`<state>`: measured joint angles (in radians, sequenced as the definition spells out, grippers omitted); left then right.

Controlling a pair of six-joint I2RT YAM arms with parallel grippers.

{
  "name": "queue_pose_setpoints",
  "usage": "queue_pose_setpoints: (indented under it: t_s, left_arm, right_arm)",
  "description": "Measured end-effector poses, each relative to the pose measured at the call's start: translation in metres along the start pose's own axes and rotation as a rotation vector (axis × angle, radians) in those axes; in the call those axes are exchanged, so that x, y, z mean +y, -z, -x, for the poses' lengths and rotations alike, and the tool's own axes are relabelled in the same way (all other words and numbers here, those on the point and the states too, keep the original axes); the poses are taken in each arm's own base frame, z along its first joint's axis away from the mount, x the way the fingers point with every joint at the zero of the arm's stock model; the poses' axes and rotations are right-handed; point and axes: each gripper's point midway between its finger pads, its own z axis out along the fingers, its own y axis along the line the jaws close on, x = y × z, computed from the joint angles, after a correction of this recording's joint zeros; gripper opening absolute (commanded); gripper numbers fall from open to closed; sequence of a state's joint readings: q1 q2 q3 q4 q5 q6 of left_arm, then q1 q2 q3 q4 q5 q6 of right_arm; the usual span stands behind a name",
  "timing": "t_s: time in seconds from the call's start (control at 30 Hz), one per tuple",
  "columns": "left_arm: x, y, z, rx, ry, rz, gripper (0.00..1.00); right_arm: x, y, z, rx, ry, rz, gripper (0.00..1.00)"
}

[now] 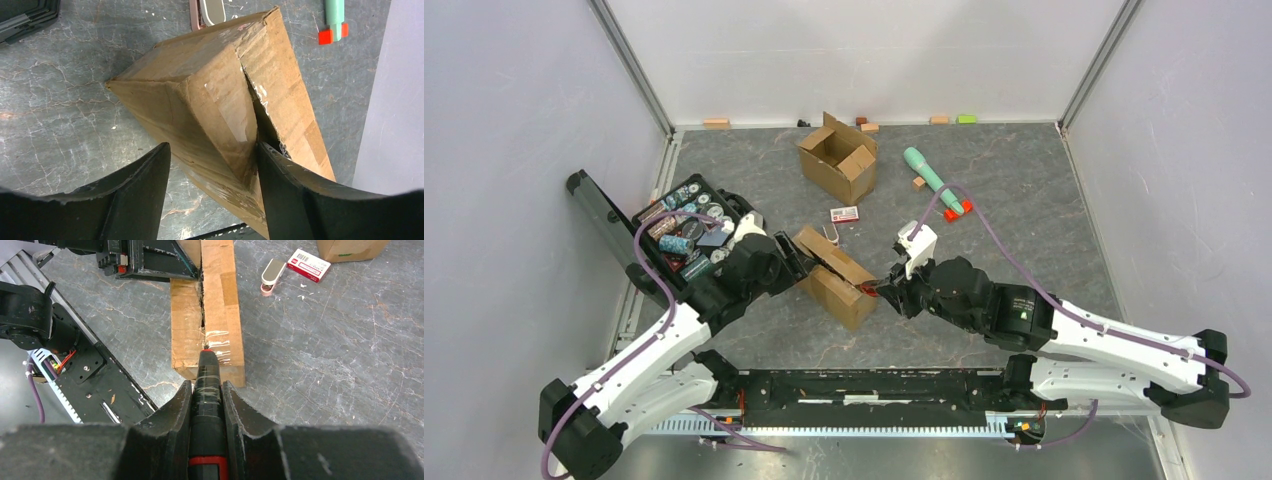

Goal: Unpack the express box
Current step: Cut the express box at the center of the board.

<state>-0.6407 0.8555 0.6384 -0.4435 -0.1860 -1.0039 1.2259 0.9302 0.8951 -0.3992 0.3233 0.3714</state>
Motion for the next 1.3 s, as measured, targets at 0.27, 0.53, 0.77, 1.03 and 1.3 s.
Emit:
queue_pose_setpoints:
  t_s: [0.27,0.53,0.77,1.03,1.3]
  left_arm:
    - [0.001,0.013,0.005,0.012,-0.046,0.032,0.79]
    - [-0.009,0.028,0.026,-0.019,-0.142,0.047,0.83]
    - [-0.016,0.031,0.052,-0.046,-0.267,0.099,0.8]
    - [-0.038,-0.003,0.054,0.081,-0.481,0.098,0.77]
    - [-0.033,-0.026,0.047,0.143,-0.552,0.128,0.59]
  right_arm:
    - [-0.006,0.005,0.008,-0.01,0.035,-0.029,0.0]
    - [-0.021,0.012,0.018,-0.042,0.087,-0.082,0.0]
    - [-0.025,0.019,0.024,-0.067,0.126,-0.079,0.0]
    - [-0.03,0.023,0.015,-0.092,0.198,-0.06,0.0]
    - [-0.036,0.025,0.017,-0.108,0.203,-0.083,0.0]
